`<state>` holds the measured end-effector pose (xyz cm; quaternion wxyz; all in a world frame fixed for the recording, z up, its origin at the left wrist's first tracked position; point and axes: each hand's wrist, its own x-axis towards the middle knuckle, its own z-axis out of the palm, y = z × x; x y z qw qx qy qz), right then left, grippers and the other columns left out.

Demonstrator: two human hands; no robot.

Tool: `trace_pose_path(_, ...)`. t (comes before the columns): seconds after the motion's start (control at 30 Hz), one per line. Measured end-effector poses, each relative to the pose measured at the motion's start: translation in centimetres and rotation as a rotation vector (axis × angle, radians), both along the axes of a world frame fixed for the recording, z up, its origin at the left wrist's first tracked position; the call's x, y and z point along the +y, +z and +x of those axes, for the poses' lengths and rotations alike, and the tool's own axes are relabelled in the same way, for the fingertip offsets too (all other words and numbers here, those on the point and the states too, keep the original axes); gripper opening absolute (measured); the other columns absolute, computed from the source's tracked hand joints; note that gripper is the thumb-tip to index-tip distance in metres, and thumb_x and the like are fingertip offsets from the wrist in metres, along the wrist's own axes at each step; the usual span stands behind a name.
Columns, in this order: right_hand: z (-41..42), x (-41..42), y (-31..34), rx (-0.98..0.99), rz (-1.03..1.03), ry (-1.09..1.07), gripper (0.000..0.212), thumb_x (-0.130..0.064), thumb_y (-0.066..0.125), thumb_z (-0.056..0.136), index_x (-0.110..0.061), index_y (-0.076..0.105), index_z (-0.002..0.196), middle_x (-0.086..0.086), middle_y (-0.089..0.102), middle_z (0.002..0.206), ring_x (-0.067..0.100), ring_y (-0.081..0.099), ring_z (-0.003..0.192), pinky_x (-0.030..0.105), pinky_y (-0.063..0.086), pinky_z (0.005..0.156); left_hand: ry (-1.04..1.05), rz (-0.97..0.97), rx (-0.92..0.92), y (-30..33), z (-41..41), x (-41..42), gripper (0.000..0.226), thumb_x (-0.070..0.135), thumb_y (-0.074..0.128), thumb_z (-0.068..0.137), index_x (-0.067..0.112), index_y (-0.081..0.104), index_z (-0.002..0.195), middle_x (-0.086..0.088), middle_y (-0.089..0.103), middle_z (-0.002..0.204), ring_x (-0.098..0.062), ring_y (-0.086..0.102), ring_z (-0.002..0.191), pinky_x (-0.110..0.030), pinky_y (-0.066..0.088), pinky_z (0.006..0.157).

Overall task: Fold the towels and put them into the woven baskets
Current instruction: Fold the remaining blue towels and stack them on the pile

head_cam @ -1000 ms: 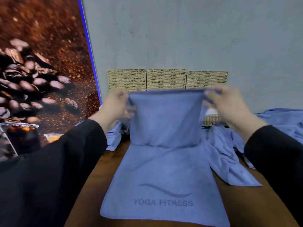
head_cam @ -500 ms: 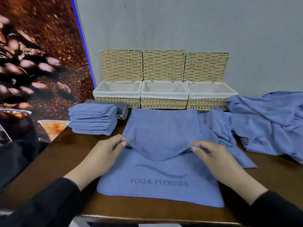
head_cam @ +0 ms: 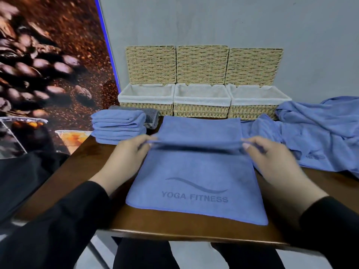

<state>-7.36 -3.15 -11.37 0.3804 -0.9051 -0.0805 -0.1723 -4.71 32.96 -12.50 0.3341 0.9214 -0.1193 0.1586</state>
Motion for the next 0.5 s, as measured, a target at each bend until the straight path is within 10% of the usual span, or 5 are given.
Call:
trace_pose_path(0.1, -2.8, 0.0, 2.4, -0.091, 0.085, 0.003, 0.013, -0.024, 0.060, 0.100, -0.034, 0.069, 0.097, -0.039, 0.061, 0.068, -0.017, 0.057, 0.064, 0.004, 0.038, 0.056, 0.015, -0.134, -0.085, 2.1, -2.7, -0.2, 0.027, 0.024, 0.057, 0.102, 0.045, 0.069, 0.113, 0.032, 0.070, 0.091, 0.004, 0.063, 0.079, -0.013, 0.042, 0.067)
trace_pose_path(0.27, -7.1, -0.2, -2.3, 0.031, -0.051, 0.217, 0.021, -0.043, 0.054, 0.092, -0.036, 0.073, 0.098, -0.033, 0.065, 0.119, -0.010, 0.059, 0.117, 0.011, 0.044, 0.094, -0.181, -0.017, 0.083, -1.8, -6.3, 1.2, 0.020, 0.031, 0.061, 0.094, 0.039, 0.075, 0.105, 0.040, 0.062, 0.119, 0.016, 0.056, 0.116, -0.006, 0.041, 0.099)
trace_pose_path(0.5, -5.9, -0.5, -4.6, 0.154, -0.180, 0.298, 0.016, -0.036, 0.057, 0.095, -0.032, 0.072, 0.092, -0.039, 0.055, 0.126, -0.018, 0.049, 0.123, 0.001, 0.033, 0.097, -0.206, 0.144, 0.150, -3.5, -4.5, 2.2, 0.025, 0.022, 0.066, 0.096, 0.032, 0.074, 0.117, 0.034, 0.057, 0.131, 0.019, 0.048, 0.123, -0.008, 0.036, 0.106)
